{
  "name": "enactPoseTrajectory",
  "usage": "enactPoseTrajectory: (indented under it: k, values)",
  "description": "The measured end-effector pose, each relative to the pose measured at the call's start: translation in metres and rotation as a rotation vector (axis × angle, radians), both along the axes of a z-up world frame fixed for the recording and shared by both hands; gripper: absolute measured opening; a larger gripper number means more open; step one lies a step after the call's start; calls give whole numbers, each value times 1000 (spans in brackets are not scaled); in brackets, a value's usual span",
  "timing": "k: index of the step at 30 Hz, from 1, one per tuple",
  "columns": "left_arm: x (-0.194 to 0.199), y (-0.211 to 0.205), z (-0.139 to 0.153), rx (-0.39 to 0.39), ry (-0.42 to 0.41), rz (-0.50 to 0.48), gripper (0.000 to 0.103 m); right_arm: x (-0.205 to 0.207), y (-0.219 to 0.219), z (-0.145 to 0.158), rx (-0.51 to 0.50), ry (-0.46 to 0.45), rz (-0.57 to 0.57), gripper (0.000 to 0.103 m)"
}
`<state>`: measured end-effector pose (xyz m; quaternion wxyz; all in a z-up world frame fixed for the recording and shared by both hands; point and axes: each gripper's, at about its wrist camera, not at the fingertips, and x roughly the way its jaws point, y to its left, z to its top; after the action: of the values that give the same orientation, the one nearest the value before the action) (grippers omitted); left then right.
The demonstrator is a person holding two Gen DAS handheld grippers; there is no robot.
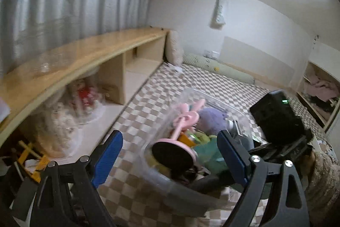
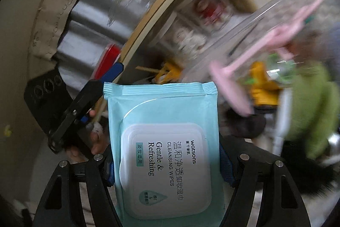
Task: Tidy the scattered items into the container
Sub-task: 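Lower the blue wipes pack into the box and open the right tool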
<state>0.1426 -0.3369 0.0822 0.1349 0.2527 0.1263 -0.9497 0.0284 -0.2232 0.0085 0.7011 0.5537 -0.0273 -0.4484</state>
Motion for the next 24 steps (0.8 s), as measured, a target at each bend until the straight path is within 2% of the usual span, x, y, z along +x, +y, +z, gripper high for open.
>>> enactPoseTrajectory:
  k: [3,8,15,18,21,23,24]
  values:
    - [13,-7,4,0,11,19,91,5,-25,-11,14,-63,48,74]
    - [20,-9,3,0,17,25,91,1,-44,-24,56,-86,44,74]
    - [11,-4,-6,-16,-2,12,91,-4,-71,-29,84,-86,55,74]
    - [7,0,-11,-12,-13,8,91,-5,-71,-30,90,-114,41,80]
    - [8,4,-12,-15,-16,-3,91,-6,-60,-26,59,-144,7,101]
    - [9,8,-11,-20,-16,-9,91,-13,-50,-23,53,-157,-38,103]
    - [10,9,-11,-21,-17,-13,91,-20,-42,-23,47,-193,-67,103]
